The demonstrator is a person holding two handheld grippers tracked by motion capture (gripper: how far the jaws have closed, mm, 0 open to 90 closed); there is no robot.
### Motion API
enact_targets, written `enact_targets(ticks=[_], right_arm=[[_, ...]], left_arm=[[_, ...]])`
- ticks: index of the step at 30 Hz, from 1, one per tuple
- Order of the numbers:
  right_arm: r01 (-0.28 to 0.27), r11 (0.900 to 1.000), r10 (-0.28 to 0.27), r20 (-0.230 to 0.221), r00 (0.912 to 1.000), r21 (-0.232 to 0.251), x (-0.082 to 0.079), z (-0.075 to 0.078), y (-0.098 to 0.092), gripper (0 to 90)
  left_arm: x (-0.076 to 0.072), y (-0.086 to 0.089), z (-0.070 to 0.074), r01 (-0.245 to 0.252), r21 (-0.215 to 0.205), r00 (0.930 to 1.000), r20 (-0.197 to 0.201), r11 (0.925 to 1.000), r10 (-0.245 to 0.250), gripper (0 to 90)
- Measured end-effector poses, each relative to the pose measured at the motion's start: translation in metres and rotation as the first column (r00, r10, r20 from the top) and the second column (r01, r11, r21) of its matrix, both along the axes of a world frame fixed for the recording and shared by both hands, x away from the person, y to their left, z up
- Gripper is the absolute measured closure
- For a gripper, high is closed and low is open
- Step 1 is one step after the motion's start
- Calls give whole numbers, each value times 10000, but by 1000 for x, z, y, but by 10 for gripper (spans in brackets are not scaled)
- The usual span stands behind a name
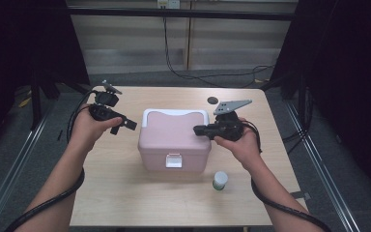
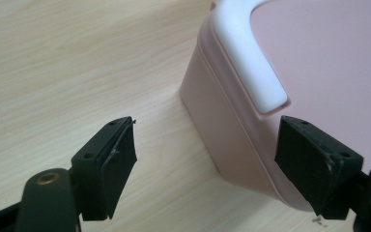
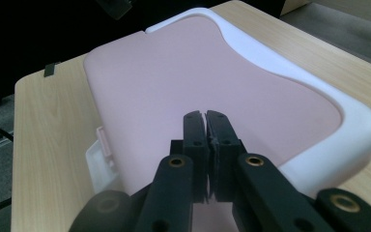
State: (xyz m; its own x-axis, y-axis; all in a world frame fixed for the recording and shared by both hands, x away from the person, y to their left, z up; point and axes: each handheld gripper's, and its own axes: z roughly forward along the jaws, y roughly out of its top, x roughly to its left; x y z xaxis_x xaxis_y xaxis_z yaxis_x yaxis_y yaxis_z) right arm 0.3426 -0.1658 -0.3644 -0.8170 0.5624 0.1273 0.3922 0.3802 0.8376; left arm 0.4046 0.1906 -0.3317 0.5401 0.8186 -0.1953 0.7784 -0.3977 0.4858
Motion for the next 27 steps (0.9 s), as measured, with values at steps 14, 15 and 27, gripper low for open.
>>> enact_targets(ticks=[14,15,27], right_arm=[[57,9996,-57,14,10000,263,3,-12,1,900],[82,9995,-81,-25,10000,307,3,-12,1,900],[61,10000,-61,38,10000,45,0,-10,3,900]], left_arm=[[13,-20,0,-150,-324,9970,753,9994,174,187],[14,-22,-1,-141,-400,9966,802,9991,172,185],[28,-41,-10,111,-515,9962,866,9986,-66,184]])
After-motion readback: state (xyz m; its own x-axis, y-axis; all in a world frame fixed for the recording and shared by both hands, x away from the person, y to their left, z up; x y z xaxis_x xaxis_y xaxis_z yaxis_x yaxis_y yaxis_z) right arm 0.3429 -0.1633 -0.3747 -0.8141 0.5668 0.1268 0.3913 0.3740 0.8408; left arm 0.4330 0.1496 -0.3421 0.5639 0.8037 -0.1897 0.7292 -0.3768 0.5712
